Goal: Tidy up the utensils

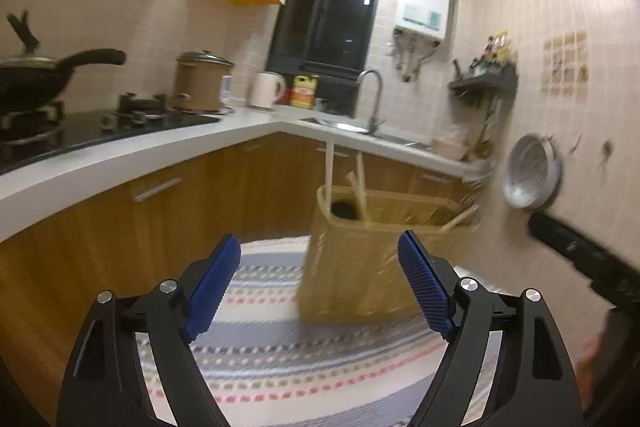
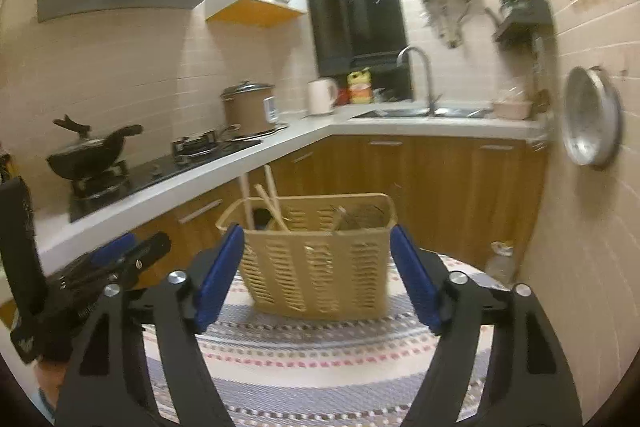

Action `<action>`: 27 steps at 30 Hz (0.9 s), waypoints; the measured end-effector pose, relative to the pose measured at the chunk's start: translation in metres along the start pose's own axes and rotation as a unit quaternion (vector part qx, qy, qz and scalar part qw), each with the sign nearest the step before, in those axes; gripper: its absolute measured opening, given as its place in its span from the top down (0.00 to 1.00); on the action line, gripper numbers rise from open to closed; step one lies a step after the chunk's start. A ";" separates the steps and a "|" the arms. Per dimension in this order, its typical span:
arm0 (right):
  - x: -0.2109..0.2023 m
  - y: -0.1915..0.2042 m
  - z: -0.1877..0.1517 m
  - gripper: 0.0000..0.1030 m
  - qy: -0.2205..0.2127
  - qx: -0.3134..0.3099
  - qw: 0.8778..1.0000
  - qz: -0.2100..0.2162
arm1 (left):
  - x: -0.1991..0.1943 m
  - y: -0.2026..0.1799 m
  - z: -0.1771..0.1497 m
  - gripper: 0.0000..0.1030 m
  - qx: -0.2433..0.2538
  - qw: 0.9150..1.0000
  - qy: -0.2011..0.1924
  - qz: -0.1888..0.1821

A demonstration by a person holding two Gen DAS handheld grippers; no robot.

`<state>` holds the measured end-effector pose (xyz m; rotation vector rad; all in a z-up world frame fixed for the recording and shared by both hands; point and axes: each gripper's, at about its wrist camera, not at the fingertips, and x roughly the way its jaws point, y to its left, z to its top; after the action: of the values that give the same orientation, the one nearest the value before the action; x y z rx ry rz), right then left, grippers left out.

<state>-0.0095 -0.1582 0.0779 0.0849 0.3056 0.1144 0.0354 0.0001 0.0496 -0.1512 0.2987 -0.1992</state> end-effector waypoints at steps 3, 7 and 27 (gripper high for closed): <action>0.000 0.001 -0.020 0.28 -0.009 -0.003 1.000 -0.021 | 0.000 -0.007 -0.021 0.21 0.012 0.999 -0.029 0.026; 0.003 -0.006 -0.037 0.28 -0.022 0.015 0.999 -0.031 | -0.001 -0.014 -0.026 0.16 0.029 0.998 -0.037 0.030; 0.018 -0.013 -0.057 0.20 0.001 -0.008 0.997 -0.073 | 0.004 -0.018 -0.037 0.08 0.031 0.999 -0.013 0.040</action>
<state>-0.0087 -0.1650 0.0173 0.0459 0.3110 -0.0279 0.0244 -0.0224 0.0164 -0.0808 0.2724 -0.1269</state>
